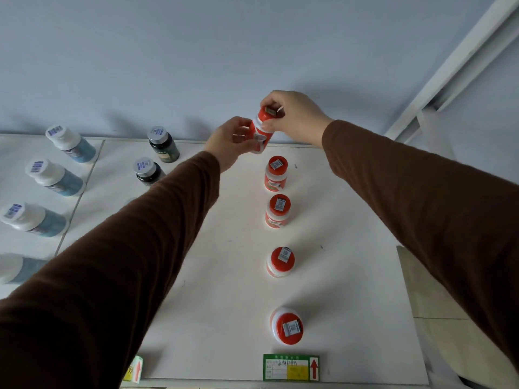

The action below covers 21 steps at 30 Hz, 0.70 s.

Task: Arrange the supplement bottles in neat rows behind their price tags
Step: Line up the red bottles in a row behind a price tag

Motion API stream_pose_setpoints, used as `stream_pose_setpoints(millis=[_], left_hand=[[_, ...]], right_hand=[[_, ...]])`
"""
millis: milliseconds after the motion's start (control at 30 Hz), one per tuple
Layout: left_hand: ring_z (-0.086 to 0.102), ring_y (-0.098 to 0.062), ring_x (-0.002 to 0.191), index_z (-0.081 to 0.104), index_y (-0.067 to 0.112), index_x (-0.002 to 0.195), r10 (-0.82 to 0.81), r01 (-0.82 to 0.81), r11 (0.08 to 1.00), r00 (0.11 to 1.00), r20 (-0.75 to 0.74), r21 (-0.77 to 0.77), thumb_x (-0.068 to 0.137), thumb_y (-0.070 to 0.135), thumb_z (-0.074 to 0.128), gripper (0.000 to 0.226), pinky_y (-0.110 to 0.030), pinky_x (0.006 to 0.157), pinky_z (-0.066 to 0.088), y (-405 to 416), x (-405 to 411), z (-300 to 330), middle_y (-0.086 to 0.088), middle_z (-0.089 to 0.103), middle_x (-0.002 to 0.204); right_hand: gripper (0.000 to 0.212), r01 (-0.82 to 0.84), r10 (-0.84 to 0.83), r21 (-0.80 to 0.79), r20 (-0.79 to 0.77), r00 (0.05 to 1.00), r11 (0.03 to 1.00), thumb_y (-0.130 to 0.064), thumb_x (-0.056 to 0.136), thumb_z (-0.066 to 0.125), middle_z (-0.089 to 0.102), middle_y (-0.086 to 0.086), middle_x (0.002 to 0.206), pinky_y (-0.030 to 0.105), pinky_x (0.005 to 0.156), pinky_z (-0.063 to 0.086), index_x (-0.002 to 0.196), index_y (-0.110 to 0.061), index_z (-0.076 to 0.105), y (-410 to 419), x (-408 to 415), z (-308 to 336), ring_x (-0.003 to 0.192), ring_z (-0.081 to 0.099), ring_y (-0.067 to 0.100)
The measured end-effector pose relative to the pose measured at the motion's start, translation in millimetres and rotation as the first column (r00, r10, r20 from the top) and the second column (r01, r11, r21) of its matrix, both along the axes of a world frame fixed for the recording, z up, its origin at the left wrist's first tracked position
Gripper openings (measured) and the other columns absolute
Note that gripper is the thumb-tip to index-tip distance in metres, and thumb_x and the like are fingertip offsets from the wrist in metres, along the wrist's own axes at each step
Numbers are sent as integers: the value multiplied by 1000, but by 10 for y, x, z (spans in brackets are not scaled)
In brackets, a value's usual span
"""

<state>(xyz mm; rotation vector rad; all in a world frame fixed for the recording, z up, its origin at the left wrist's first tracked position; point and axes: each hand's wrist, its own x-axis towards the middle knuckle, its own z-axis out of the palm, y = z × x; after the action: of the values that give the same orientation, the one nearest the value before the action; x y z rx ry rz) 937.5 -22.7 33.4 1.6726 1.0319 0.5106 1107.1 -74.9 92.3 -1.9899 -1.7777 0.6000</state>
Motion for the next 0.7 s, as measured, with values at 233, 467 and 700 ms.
stream_pose_setpoints(millis=[233,467,700], left_hand=[[55,-24,113,56,21,125,29,264,854,836,-548,448,85,26,69,42,-37,95,45,176,80,-163,-2,62,121],[50,-25,118,54,21,129,36,348,809,774,-633,473,87,26,67,44,-41,97,45,133,89,-200,-3,60,126],[51,-26,116,53,21,129,51,362,802,750,-659,475,88,27,67,44,-41,97,45,51,89,-202,-4,60,126]], right_hand=[[39,-95,103,-40,284,953,995,-23,94,62,57,7,126,31,92,42,132,-15,55,-36,101,-257,113,56,26],[37,-107,107,-19,351,930,994,-16,95,60,57,9,129,37,98,45,132,-14,55,-20,133,-421,116,55,28],[41,-81,70,19,346,936,997,-11,94,61,54,10,133,36,98,45,134,-15,52,-9,133,-528,118,55,29]])
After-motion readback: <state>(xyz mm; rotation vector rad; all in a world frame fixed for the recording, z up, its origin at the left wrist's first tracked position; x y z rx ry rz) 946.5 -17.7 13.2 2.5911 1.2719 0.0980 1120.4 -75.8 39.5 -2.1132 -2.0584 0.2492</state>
